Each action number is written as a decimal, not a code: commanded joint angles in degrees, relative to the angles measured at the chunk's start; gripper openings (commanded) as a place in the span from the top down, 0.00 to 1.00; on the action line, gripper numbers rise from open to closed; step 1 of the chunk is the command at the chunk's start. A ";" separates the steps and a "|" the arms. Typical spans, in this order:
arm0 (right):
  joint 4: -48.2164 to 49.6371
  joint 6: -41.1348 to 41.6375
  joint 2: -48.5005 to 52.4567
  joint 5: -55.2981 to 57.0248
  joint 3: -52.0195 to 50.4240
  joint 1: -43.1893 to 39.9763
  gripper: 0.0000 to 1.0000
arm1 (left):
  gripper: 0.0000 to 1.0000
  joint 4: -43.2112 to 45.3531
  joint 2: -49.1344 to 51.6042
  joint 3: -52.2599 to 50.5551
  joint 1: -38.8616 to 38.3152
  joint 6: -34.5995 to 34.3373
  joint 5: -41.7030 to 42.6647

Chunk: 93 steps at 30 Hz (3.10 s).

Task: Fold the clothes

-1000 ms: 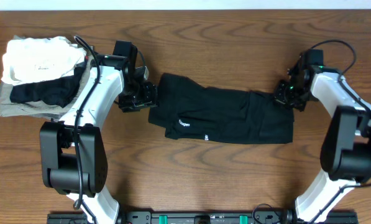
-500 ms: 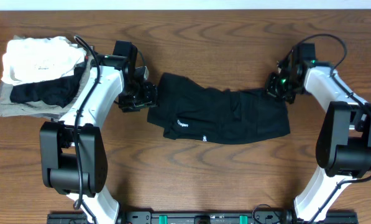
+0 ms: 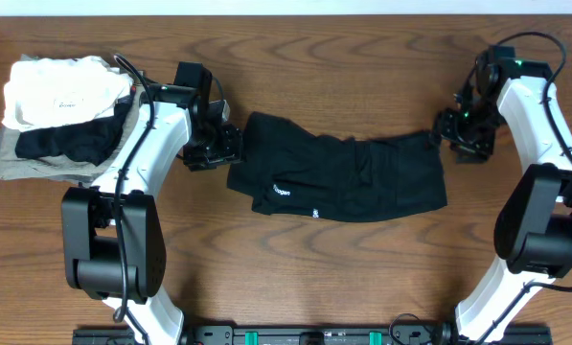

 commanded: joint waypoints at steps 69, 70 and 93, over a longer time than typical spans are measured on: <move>6.12 -1.46 -4.70 18.21 -7.67 -0.85 0.99 | 0.32 -0.04 -0.04 -0.39 0.02 1.18 0.52; 5.99 -0.96 -4.70 19.21 -7.69 0.20 0.99 | 0.32 -0.04 -0.04 -0.39 0.02 1.18 0.52; 4.94 2.58 -4.70 19.87 -7.69 16.96 0.99 | 0.32 0.02 -0.04 -0.39 0.02 1.20 0.52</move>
